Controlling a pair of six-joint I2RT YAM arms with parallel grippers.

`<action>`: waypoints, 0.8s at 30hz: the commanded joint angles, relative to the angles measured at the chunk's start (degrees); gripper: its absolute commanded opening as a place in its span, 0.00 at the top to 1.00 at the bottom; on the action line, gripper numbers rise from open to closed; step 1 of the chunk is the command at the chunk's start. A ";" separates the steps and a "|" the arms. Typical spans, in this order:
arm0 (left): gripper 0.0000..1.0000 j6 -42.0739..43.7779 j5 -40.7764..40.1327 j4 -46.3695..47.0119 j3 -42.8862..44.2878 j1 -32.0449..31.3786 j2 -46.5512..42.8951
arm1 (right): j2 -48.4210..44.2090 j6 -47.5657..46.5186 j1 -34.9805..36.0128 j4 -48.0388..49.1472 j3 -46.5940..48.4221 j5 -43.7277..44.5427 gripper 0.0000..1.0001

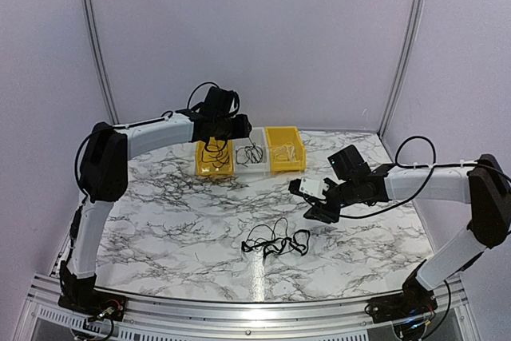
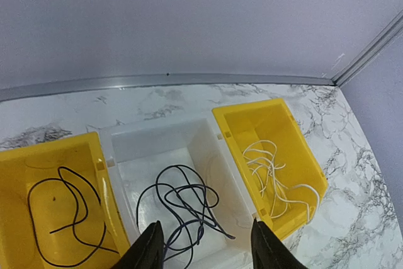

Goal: Untangle the cables

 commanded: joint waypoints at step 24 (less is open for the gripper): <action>0.47 7.60 -10.32 -5.89 -36.97 1.05 -38.37 | 27.04 7.09 -0.11 -1.38 42.25 0.65 0.66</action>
